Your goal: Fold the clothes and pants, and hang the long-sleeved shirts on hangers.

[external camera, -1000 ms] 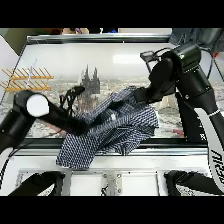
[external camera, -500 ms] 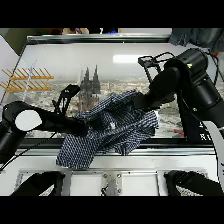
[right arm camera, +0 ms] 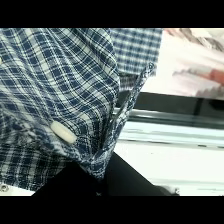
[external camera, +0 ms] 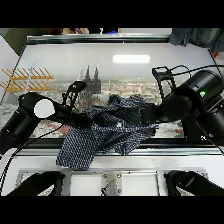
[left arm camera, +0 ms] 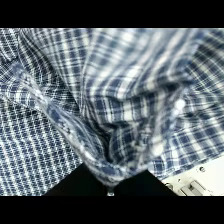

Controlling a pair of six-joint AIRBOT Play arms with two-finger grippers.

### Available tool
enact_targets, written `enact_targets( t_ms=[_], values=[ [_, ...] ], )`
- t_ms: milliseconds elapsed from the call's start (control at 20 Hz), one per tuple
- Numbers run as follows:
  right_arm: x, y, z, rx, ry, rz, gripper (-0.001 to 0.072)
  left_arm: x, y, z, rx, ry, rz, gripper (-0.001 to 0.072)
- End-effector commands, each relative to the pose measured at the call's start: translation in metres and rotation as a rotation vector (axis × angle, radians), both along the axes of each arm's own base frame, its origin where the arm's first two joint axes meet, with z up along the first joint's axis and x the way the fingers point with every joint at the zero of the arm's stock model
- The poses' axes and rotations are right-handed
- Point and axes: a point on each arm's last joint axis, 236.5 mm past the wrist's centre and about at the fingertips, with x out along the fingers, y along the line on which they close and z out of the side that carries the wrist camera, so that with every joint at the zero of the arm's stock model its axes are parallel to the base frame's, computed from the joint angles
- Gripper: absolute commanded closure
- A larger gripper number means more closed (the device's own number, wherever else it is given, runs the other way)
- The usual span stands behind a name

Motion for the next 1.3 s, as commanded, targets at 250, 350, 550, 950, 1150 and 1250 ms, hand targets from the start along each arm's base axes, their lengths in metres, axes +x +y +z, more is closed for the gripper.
enact_targets(
  t_ms=[250,350,550,950,1150,1250],
  values=[
    [-0.005,0.001,-0.008,0.021,0.002,-0.018,0.0689,0.004,-0.009,0.003,-0.039,-0.009,0.005,0.0001],
    [-0.006,0.002,-0.008,0.025,0.004,-0.016,0.0689,0.021,0.000,0.011,-0.065,-0.063,0.061,0.0002],
    [-0.006,0.002,-0.008,0.025,0.005,-0.016,0.0689,0.078,0.075,0.024,-0.049,-0.190,0.302,0.0002],
    [-0.006,0.002,-0.009,0.021,0.008,-0.016,0.0689,0.149,0.318,-0.031,0.503,-0.311,0.595,0.0034],
    [-0.004,0.004,-0.016,0.006,0.029,-0.016,0.0689,0.163,0.371,-0.076,0.551,-0.287,0.644,0.0009],
    [-0.003,0.005,-0.022,-0.009,0.047,-0.017,0.0689,0.177,0.388,-0.088,0.553,-0.287,0.660,0.0009]
  ],
)
